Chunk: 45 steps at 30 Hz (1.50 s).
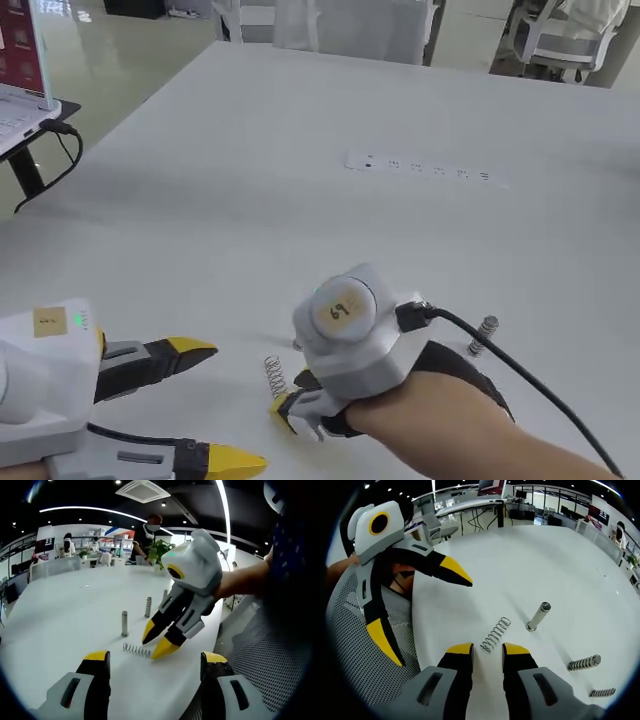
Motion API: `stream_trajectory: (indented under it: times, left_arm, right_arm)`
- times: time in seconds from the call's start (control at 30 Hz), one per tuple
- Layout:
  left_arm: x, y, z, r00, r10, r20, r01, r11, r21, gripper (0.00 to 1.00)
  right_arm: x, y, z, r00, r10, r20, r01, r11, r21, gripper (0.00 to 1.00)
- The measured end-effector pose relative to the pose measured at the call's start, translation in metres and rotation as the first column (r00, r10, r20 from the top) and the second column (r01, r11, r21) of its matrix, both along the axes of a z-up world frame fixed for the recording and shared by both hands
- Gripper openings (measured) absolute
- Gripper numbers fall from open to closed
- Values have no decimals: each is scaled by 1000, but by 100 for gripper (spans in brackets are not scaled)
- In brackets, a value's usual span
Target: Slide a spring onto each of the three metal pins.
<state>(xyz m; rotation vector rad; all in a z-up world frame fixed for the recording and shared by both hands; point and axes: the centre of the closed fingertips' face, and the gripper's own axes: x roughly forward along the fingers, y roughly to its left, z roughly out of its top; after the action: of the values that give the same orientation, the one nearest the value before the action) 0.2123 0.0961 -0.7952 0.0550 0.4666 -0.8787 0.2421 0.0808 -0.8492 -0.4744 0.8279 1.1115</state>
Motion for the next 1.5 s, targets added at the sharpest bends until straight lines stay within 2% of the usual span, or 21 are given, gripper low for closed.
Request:
stream_trajectory:
  times: [0.23,0.43,0.73,1.1,1.33,1.5]
  left_arm:
    - [0,0,1,1000,1,3,-1,1000,-3,69]
    - [1,1,1,1000,3,3,-3,1000,-4,69]
    - [2,1,1,1000,5,1,-5,1000,-6,69]
    - [1,0,1,1000,3,-1,-3,1000,-2,69]
    - [1,0,0,1000,5,-1,-5,1000,-1,69]
    - [1,0,0,1000,6,0,-6,1000,0,69]
  right_arm:
    - [3,3,-3,1000,-21,0,21,1000,-7,21]
    - [6,7,-5,999,-6,36,6,1000,-17,21]
    - [11,-1,-9,998,3,58,0,999,-44,17]
    - [19,-17,-9,998,-25,65,29,998,-58,15]
    - [21,-21,-9,997,-22,68,27,997,-72,9]
    - [18,-23,-8,998,-9,61,13,997,-75,8]
